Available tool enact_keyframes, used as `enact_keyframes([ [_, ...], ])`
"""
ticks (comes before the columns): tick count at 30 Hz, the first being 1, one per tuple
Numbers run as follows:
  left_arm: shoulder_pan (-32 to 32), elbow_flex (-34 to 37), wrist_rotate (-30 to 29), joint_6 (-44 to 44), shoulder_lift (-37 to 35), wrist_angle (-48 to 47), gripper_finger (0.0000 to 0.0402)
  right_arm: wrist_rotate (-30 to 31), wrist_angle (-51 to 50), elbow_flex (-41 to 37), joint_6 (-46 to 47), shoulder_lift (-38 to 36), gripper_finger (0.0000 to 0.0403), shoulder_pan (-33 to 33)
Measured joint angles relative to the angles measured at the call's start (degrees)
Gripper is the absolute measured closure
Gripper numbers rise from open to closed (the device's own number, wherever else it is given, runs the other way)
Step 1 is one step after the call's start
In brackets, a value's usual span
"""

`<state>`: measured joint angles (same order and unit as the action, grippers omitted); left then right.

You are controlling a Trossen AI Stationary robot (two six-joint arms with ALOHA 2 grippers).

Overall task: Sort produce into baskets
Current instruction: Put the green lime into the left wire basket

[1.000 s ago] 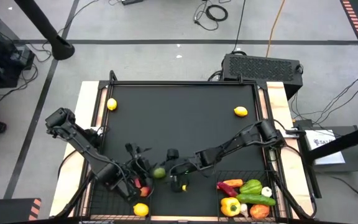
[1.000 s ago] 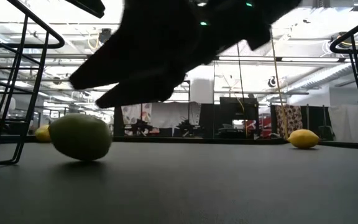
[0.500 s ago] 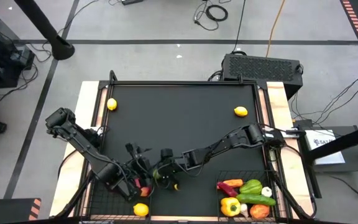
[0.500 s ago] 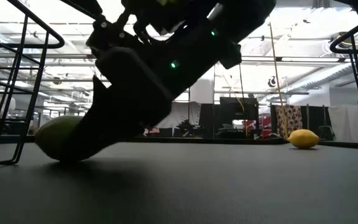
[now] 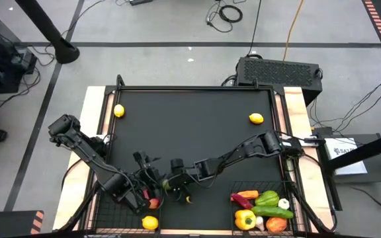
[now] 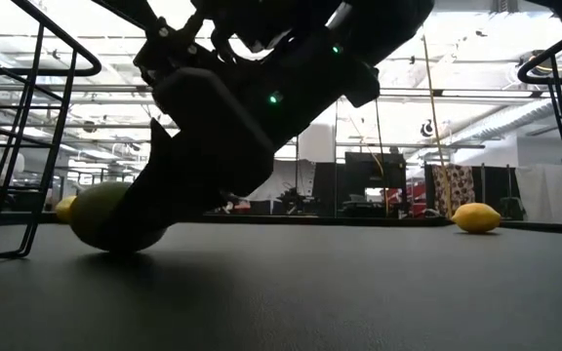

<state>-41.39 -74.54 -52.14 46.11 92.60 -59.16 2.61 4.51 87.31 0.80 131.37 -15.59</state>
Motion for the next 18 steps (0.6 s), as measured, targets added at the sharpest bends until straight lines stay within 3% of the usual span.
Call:
enact_keyframes([
  [8,0.00,0.00,0.46,0.00,0.00,-0.20,0.0079,0.04,-8.35,-0.04,-1.07,-3.20,0.0191,0.15],
  [18,0.00,0.00,0.61,-0.20,0.02,-1.36,0.0079,0.17,-26.08,-0.02,-1.95,-10.76,0.0193,0.09],
])
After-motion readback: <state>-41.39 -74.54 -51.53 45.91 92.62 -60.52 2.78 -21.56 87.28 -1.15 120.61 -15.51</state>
